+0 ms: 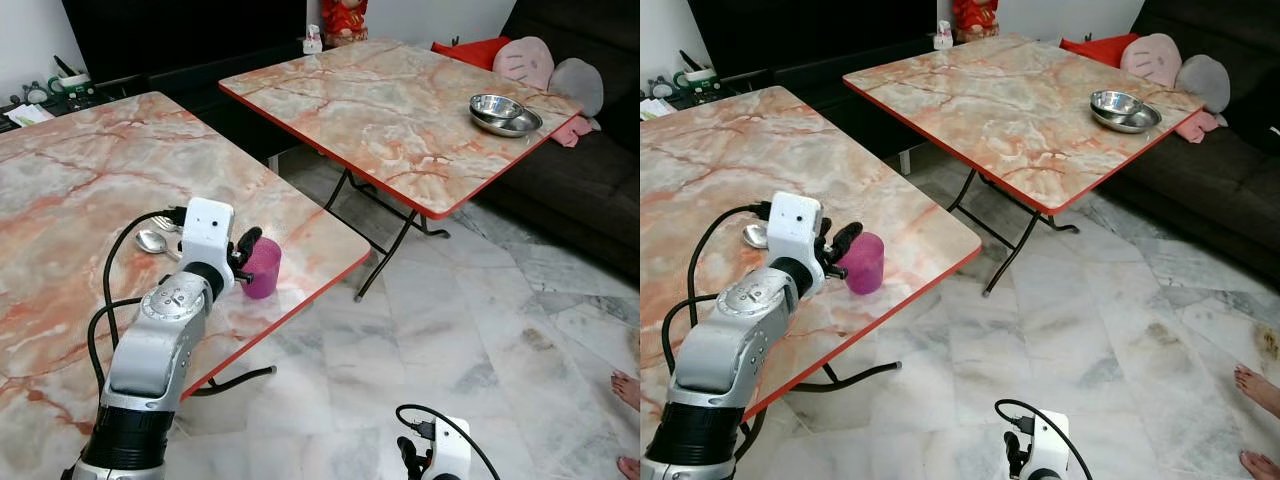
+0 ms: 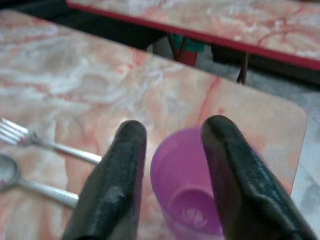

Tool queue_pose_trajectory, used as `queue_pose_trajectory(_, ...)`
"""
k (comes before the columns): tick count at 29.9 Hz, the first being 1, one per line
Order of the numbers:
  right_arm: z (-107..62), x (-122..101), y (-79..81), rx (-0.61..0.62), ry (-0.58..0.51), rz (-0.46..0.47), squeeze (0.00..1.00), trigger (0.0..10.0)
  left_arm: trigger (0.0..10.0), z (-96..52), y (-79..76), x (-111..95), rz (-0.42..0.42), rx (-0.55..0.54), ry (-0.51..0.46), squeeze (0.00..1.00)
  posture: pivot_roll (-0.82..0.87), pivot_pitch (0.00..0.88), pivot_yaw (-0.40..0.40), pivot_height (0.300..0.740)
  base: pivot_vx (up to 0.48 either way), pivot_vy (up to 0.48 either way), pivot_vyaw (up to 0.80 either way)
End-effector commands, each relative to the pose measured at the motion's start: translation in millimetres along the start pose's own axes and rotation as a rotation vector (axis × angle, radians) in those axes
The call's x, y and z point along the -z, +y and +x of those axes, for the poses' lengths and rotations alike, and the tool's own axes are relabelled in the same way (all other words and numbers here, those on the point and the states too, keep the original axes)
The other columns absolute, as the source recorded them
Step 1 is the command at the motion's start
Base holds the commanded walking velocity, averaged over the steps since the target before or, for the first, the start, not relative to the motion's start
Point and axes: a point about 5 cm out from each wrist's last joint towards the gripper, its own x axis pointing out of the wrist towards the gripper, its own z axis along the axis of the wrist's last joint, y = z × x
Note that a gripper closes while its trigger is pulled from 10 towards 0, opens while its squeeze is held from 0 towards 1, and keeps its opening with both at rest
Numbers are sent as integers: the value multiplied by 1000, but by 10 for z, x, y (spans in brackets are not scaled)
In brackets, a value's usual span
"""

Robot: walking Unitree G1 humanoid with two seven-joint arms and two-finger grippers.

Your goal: Setting the table

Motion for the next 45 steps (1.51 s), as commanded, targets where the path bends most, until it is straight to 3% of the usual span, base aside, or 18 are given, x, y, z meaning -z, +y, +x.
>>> queue_pose_trajectory(1,-8,27,-25,8,14,-11,0,10000,10000,17,-28,-45,14,-1,10,1000,150,0,-38,740,0,0,0)
queue_pose_trajectory(12,-15,41,-45,14,18,-13,0,10000,10000,33,-24,-31,2,-5,54,1000,150,0,-41,740,0,0,0)
queue_pose_trajectory(14,-15,41,-48,15,18,-18,0,10000,10000,37,-23,24,15,-8,79,0,145,0,-41,740,0,0,0)
queue_pose_trajectory(38,-14,36,-53,14,17,-22,0,10000,10000,77,73,37,-32,-104,110,0,152,0,-50,740,0,0,0)
queue_pose_trajectory(39,-14,36,-51,14,18,-23,0,10000,9176,76,75,38,-32,-105,111,0,152,0,-50,740,0,0,0)
queue_pose_trajectory(40,-13,37,-46,12,18,-24,0,10000,6627,77,76,38,-31,-104,113,0,153,0,-50,740,0,0,0)
queue_pose_trajectory(41,-13,36,-43,11,18,-24,0,10000,6431,78,75,37,-30,-102,115,0,155,0,-51,740,0,0,0)
queue_pose_trajectory(43,-11,34,-38,8,19,-24,0,10000,5137,81,74,35,-25,-96,117,0,155,0,-51,740,0,0,0)
queue_pose_trajectory(45,-11,33,-34,7,18,-24,0,10000,5294,81,73,36,-26,-93,117,0,155,0,-51,740,0,0,0)
